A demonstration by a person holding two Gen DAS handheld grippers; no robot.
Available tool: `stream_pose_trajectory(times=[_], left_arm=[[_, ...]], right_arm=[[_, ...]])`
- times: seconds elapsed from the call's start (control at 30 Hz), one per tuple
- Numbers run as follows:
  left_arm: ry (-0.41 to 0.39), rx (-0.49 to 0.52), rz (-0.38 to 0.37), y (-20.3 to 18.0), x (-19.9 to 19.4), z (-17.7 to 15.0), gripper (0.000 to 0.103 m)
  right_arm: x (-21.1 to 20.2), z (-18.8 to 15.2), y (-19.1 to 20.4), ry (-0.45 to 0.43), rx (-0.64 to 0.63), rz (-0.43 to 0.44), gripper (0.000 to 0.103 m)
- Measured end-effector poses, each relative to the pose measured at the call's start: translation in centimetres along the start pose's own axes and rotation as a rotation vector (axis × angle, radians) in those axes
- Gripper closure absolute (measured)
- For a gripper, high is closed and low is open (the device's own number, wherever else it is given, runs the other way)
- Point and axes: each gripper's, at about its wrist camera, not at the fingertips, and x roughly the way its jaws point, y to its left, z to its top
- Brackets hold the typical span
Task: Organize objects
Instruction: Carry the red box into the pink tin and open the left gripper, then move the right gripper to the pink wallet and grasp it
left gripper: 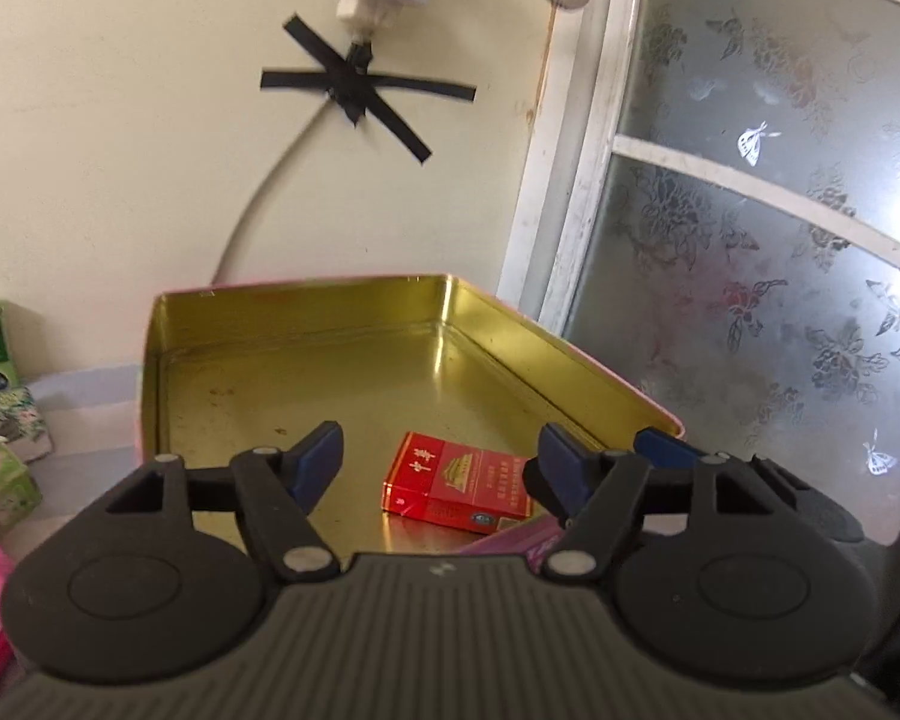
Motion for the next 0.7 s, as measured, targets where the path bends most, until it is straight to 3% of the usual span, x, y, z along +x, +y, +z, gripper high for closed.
stream_pose_trajectory(times=[0.17, 0.3, 0.53, 0.7], left_arm=[[-0.048, 0.022, 0.011, 1.2, -4.5, -0.8, 0.028], [-0.039, 0.032, 0.050, 3.2, -7.7, -2.7, 0.028], [0.015, 0.005, 0.203, 8.9, -12.0, -6.8, 0.028], [0.024, -0.043, 0.369, 13.7, -14.5, -9.1, 0.028]], right_arm=[[-1.8, -0.2, 0.5, -0.020, 0.032, 0.020, 0.028], [-3.4, -0.7, 1.9, -0.028, 0.059, 0.046, 0.028], [-4.5, -1.8, 6.0, 0.042, 0.087, 0.151, 0.028], [-4.3, -2.4, 10.6, 0.118, 0.023, 0.254, 0.028]])
